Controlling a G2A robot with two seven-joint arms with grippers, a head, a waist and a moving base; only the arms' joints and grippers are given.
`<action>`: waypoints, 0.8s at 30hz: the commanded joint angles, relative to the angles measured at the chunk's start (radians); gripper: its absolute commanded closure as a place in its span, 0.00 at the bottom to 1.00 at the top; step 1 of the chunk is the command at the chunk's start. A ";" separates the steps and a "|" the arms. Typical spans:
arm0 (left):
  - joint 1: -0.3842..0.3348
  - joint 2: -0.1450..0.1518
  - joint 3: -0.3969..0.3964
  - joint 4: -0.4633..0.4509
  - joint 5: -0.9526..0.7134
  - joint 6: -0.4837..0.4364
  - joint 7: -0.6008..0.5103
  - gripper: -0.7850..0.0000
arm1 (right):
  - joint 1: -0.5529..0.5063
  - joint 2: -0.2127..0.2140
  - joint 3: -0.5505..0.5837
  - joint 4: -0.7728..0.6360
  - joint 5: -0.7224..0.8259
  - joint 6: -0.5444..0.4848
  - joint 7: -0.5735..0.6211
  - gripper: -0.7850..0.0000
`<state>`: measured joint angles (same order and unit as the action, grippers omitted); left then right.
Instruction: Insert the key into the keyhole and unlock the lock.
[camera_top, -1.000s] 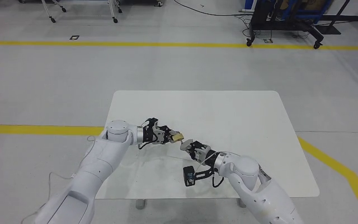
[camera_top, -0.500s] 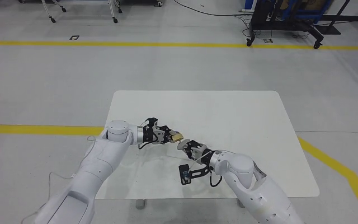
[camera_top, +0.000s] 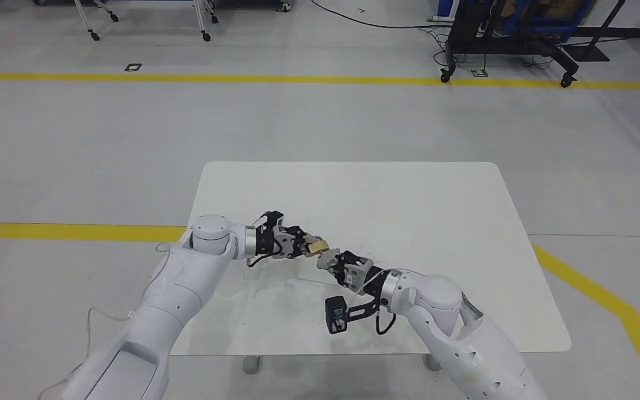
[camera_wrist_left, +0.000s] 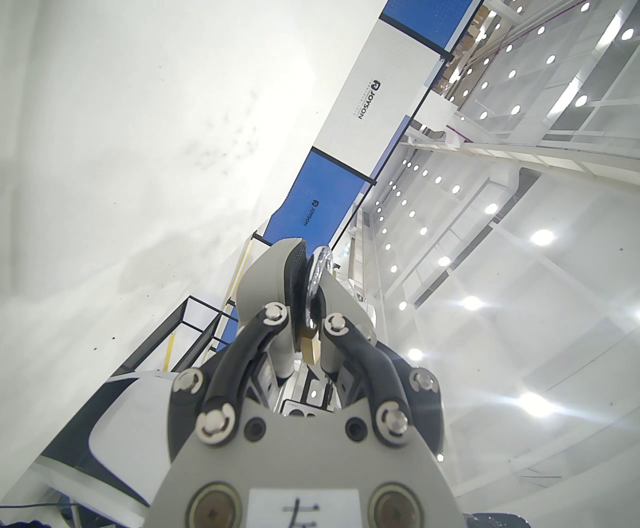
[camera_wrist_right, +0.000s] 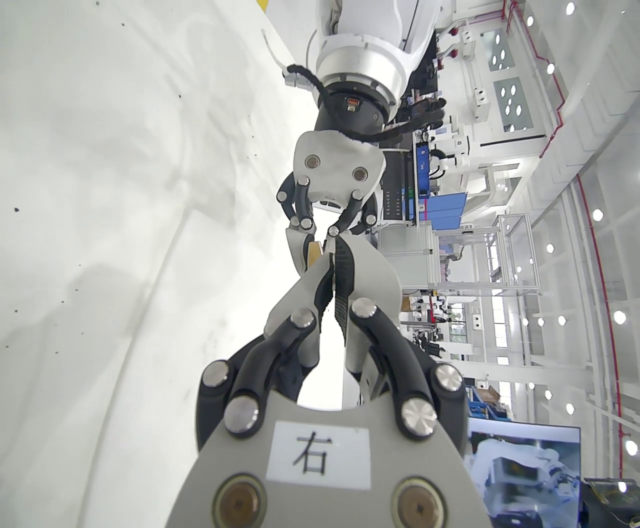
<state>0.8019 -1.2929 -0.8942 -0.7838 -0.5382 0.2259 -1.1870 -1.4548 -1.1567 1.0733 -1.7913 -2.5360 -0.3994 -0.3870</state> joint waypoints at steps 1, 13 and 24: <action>0.000 0.000 0.000 0.001 0.002 -0.001 -0.003 1.00 | -0.005 0.005 0.010 0.004 -0.001 0.005 -0.033 1.00; 0.000 0.000 0.001 0.001 0.012 -0.003 -0.011 1.00 | 0.039 0.002 -0.037 0.030 -0.003 -0.033 0.020 1.00; 0.002 0.000 -0.003 -0.001 0.011 -0.005 -0.012 1.00 | 0.043 0.006 -0.043 0.032 0.014 -0.030 0.032 1.00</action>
<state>0.8037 -1.2926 -0.8959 -0.7845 -0.5260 0.2205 -1.2000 -1.4091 -1.1517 1.0288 -1.7575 -2.5213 -0.4337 -0.3526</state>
